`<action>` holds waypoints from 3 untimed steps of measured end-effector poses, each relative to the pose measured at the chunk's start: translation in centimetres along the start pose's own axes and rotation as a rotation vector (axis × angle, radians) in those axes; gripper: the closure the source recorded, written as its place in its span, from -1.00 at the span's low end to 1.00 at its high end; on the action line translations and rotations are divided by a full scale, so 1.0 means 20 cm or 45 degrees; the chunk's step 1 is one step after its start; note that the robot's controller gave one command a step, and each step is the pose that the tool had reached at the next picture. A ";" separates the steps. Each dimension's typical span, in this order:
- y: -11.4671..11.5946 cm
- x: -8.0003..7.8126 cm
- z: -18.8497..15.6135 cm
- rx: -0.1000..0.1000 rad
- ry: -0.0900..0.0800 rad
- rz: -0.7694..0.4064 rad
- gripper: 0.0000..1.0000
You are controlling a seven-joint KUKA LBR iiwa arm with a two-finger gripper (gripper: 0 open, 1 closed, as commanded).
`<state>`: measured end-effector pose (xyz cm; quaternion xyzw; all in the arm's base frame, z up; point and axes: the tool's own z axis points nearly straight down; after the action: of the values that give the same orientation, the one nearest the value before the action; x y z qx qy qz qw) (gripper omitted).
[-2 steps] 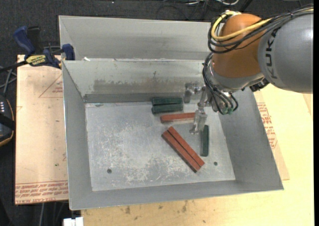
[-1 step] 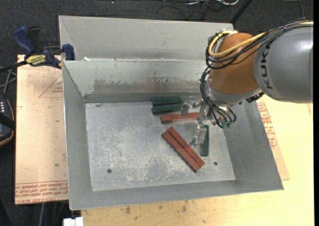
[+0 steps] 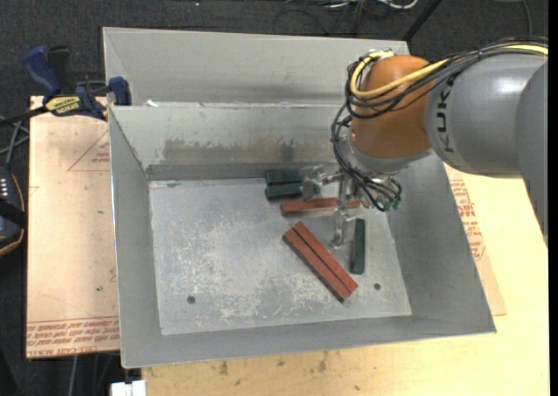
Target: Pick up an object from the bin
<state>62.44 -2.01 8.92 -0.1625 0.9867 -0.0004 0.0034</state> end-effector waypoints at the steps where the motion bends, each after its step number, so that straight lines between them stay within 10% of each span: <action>1: -0.03 -0.16 0.13 -0.004 0.000 0.021 -1.00; 2: -0.02 -0.15 0.08 -0.001 -0.004 0.126 1.00; 3: -0.02 -0.14 0.09 -0.003 0.004 0.126 -1.00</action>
Offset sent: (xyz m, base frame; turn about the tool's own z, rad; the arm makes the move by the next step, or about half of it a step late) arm 0.0274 0.0051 -0.0187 0.0974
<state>65.27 -1.46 7.15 -0.1135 0.9935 0.0007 0.0017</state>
